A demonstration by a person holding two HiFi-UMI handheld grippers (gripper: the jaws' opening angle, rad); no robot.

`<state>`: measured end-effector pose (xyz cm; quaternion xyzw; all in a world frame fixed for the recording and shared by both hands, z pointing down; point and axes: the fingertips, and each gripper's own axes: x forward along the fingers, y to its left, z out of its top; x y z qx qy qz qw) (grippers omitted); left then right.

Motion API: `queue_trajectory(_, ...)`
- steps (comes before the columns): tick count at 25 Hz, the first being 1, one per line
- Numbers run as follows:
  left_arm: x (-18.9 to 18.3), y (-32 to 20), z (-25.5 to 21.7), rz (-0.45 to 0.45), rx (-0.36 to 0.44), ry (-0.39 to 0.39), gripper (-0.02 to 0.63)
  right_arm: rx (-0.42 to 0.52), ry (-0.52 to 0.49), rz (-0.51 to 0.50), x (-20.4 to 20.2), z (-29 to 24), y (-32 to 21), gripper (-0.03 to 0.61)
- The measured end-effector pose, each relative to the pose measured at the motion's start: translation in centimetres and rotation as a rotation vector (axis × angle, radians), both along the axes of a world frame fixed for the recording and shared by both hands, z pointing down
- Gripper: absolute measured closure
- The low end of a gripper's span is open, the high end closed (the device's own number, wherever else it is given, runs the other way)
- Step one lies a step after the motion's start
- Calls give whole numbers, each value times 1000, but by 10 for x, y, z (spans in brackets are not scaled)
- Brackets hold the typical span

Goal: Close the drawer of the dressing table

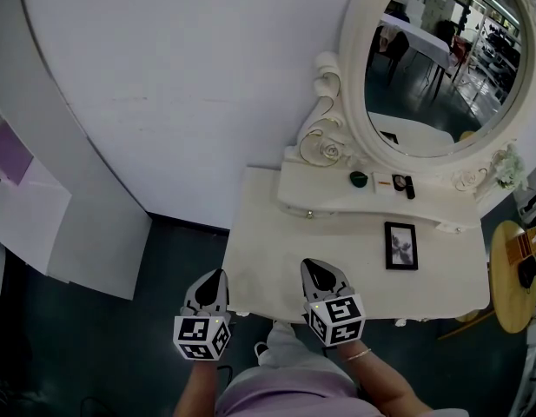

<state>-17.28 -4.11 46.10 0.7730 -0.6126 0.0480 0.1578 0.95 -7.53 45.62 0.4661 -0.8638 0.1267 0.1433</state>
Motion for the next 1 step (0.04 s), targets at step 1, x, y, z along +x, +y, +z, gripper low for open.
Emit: queue_trajectory(1, 0, 0, 0, 0, 0, 0, 614, -1, 0, 0, 0, 0, 0, 575)
